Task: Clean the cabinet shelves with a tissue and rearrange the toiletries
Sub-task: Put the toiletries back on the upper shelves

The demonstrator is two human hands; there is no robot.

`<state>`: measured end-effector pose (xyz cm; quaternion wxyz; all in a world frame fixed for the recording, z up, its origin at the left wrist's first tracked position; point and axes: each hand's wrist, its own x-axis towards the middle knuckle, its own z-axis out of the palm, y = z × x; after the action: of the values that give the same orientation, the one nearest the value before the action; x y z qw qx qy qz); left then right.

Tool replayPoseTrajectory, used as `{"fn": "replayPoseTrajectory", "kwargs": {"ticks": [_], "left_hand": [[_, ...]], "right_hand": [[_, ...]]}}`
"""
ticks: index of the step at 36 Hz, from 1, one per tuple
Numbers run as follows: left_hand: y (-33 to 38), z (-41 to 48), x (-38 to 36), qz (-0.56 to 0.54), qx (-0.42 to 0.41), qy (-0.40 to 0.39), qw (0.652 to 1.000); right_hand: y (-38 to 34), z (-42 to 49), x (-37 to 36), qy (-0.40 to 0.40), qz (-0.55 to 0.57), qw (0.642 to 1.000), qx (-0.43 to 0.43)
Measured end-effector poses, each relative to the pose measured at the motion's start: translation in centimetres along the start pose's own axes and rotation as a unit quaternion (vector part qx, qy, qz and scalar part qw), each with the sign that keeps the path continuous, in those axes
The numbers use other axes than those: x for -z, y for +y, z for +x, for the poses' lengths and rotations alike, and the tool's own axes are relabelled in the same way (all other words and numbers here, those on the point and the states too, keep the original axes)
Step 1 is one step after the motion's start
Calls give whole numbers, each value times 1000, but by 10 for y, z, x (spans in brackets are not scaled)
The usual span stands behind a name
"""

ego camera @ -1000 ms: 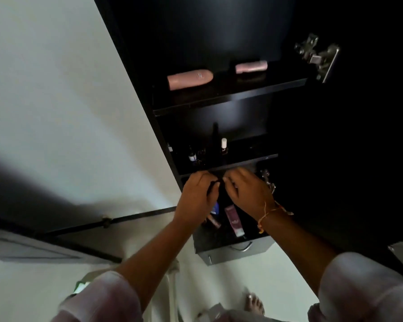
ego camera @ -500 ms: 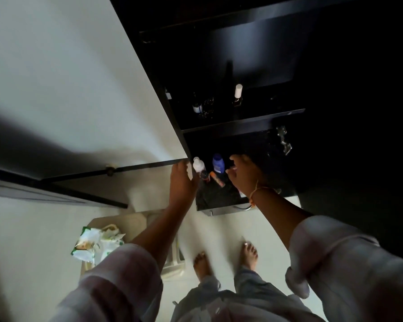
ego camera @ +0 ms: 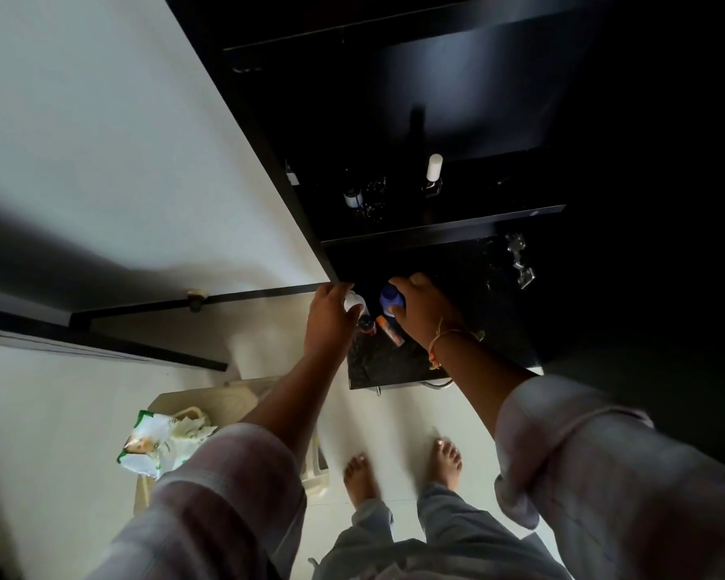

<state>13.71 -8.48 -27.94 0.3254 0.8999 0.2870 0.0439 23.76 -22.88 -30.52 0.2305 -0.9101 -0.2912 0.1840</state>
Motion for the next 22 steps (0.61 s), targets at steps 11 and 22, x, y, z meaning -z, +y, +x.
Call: {"fn": "replayPoseTrajectory", "kwargs": {"ticks": [11,22], "left_hand": [[3,13,-7,-8,29,-13,999],[-1,17,-4,22,22,-1,1000]], "right_hand": [[-1,15,-3,-4,20,1000,2],[3,10,-2,31,87,995,-21]]}}
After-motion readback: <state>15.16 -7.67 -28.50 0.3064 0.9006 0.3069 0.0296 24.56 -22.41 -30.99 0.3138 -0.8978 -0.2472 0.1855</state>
